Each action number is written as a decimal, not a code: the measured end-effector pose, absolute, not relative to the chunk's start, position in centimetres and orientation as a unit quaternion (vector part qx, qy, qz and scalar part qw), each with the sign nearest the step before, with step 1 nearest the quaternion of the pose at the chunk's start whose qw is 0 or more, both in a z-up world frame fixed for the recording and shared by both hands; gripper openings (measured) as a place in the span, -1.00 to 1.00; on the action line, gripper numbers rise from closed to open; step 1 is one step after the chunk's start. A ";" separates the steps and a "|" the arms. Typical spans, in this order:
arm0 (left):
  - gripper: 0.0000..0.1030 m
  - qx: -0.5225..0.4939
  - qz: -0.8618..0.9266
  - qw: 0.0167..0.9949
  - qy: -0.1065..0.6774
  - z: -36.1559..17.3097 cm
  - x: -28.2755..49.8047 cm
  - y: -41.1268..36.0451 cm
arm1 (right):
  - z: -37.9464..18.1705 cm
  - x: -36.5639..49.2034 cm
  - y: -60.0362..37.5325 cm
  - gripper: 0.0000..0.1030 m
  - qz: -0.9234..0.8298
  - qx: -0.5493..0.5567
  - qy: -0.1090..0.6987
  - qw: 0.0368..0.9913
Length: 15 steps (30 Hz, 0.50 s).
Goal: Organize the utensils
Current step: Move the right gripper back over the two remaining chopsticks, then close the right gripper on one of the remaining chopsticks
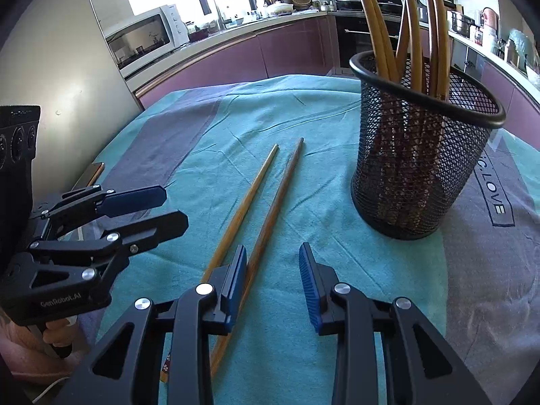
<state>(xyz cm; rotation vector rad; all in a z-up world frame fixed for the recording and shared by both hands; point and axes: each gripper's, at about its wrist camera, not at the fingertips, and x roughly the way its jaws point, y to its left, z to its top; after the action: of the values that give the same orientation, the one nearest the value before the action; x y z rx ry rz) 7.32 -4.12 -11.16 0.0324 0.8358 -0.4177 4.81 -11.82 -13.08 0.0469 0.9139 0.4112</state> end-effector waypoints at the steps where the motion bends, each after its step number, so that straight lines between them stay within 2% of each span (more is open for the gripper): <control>1: -0.10 0.016 -0.204 0.892 0.403 -11.2 7.3 -4.2 | -13.1 4.8 -11.9 -0.41 0.196 0.022 0.438 0.877; 15: -0.13 0.047 -0.217 0.875 0.431 -12.7 8.0 -6.9 | -13.2 4.9 -13.4 -0.42 0.199 0.035 0.441 0.874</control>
<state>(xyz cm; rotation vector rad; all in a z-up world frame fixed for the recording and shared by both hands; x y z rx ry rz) 8.03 -6.88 -12.74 0.0980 0.9002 -0.4531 4.94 -13.35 -13.18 0.0736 0.9217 0.4158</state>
